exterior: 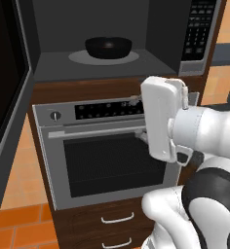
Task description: Open the microwave, place the bowl with waffle inside the microwave, then close the microwave door and turn it on.
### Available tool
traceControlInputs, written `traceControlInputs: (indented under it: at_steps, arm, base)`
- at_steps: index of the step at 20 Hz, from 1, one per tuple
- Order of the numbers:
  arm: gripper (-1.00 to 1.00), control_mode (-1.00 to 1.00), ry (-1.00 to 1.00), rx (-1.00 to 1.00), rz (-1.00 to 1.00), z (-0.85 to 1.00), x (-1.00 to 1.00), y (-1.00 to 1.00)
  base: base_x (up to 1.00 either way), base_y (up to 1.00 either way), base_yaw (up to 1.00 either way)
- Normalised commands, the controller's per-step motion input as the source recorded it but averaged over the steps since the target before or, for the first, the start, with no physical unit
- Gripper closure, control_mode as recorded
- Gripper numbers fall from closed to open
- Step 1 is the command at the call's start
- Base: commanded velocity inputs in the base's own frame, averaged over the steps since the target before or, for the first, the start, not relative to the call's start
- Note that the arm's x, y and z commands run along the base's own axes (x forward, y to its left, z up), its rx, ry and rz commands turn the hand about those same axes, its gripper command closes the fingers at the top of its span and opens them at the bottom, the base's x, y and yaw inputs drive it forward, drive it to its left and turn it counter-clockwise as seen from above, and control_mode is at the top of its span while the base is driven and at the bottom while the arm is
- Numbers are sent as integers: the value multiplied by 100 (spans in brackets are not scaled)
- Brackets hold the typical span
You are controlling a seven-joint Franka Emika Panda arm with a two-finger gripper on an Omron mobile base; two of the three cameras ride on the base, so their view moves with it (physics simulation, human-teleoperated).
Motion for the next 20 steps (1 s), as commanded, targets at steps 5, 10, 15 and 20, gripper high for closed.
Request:
traceControlInputs:
  at_steps: [5,10,15,20]
  arm:
    - [-100,-100,-32,3,0,-17,-79,85]
    - [-100,-100,-31,10,0,0,-78,64]
    - [-100,-100,-31,13,-5,-26,-68,95]
    - [-100,-100,-31,6,-10,-56,-4,90]
  base:
    - [0,0,0]
    - [0,0,0]
    - [0,0,0]
    - [0,0,0]
